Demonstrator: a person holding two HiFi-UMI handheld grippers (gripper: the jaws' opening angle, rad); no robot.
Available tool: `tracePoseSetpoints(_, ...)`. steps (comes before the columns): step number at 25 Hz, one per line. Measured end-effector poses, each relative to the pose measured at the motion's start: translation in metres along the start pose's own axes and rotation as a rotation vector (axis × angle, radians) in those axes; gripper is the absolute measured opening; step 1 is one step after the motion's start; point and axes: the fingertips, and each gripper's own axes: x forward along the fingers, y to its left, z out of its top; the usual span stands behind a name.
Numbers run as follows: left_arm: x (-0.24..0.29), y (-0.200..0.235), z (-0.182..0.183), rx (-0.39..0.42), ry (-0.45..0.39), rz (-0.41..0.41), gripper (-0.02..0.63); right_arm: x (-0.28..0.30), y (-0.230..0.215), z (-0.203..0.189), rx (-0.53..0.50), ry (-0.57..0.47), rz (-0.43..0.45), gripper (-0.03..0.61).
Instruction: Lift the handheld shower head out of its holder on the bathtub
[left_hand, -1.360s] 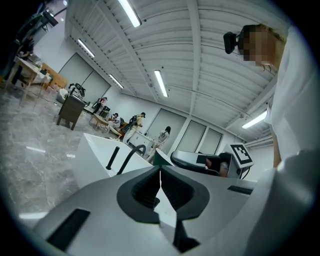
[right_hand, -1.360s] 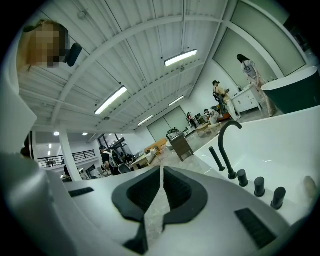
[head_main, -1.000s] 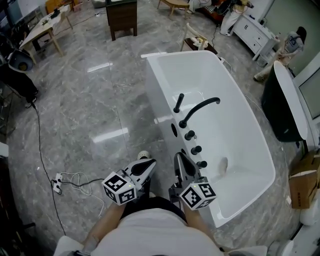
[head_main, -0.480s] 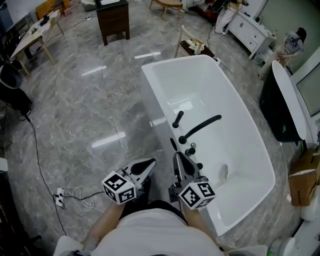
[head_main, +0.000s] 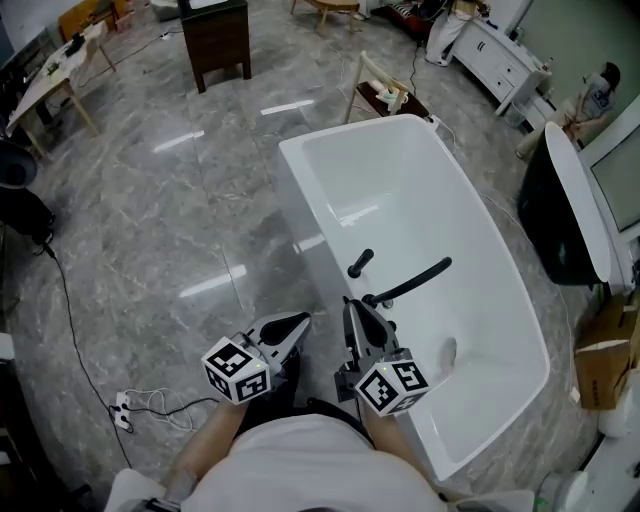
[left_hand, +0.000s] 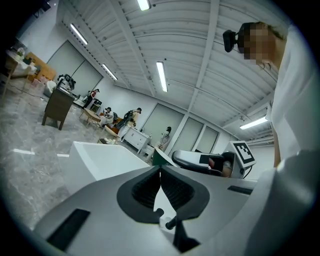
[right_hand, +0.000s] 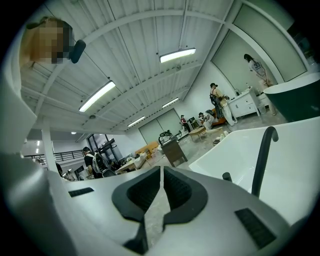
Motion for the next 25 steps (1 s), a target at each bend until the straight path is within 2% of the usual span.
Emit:
tracePoseSetpoints(6,0.018,0.029,0.017,0.007,0.004,-0.039,0.012,0.032,-0.008,0.002,-0.017,-0.001,-0.023,0.02)
tracePoseSetpoints(13,0.039,0.053,0.034,0.022,0.021,-0.087,0.012,0.061,-0.014,0.019,-0.062,-0.056,-0.057,0.02)
tracePoseSetpoints(19,0.053,0.057,0.04,0.021,0.027,-0.107,0.012,0.07,-0.02,0.03,-0.076,-0.069,-0.077,0.02)
tracePoseSetpoints(25,0.061,0.056,0.031,-0.013,0.034,-0.093,0.012,0.068,-0.035,0.019,-0.065,-0.042,-0.115,0.02)
